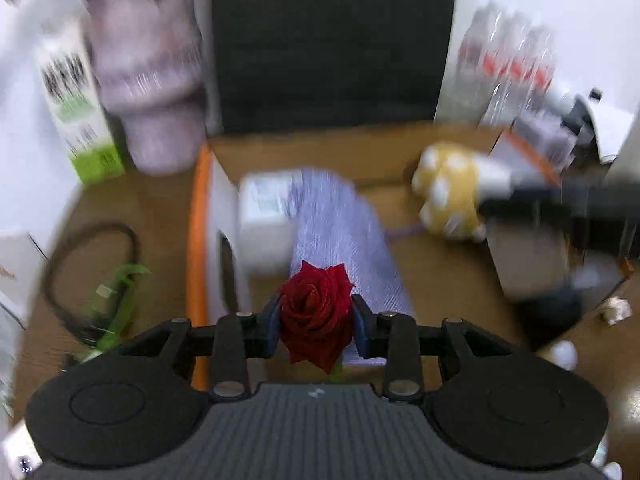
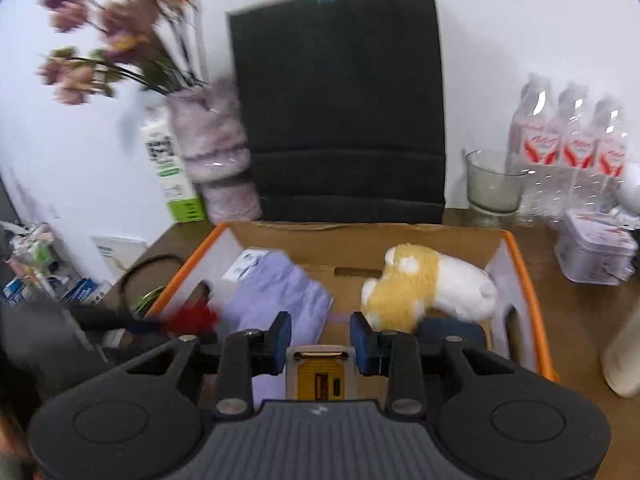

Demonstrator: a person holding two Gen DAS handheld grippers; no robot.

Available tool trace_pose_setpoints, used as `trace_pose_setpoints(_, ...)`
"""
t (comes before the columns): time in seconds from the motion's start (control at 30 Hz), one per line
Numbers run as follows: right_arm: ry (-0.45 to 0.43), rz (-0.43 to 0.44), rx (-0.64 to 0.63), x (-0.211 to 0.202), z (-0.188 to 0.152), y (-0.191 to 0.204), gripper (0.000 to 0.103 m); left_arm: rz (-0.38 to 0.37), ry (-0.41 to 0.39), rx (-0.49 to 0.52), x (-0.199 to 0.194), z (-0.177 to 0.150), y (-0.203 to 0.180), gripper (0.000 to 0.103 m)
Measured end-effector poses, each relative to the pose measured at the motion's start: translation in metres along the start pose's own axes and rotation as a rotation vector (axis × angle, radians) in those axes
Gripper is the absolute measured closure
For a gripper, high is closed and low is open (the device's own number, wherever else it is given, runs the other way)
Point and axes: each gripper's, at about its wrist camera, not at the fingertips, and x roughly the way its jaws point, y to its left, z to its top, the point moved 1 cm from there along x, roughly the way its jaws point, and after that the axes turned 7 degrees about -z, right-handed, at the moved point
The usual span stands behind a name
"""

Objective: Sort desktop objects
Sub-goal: 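Carry the rose and adapter into the cardboard box and release both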

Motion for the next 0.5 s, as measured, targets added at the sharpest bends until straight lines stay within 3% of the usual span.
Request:
trace_pose_setpoints(0.03, -0.001, 0.019, 0.005, 0.01, 0.006, 0.0, 0.073, 0.056, -0.03, 0.038, 0.002, 0.0, -0.004, 0.064)
trace_pose_setpoints(0.07, -0.013, 0.043, 0.011, 0.021, 0.015, 0.001, 0.073, 0.044, -0.018, 0.043, 0.005, 0.003, -0.004, 0.064)
trace_pose_setpoints(0.17, 0.026, 0.05, 0.022, 0.066, 0.036, 0.0, 0.072, -0.082, -0.029, -0.031, -0.005, 0.013, 0.003, 0.053)
trace_pose_setpoints(0.27, 0.051, 0.012, 0.029, 0.108, 0.045, -0.005, 0.072, -0.047, -0.056, -0.001, -0.011, 0.029, 0.006, 0.041)
trace_pose_setpoints(0.33, 0.092, -0.02, 0.05, 0.125, 0.046, -0.01, 0.06, -0.016, -0.048, 0.001, -0.008, 0.037, 0.013, 0.035)
trace_pose_setpoints(0.4, 0.111, -0.047, 0.065, 0.128, 0.044, -0.014, 0.058, -0.032, -0.032, -0.028, -0.004, 0.04, 0.021, 0.035)
trace_pose_setpoints(0.5, 0.064, -0.044, 0.058, 0.107, 0.046, -0.02, 0.053, -0.064, -0.03, -0.081, -0.01, 0.042, 0.025, 0.034)
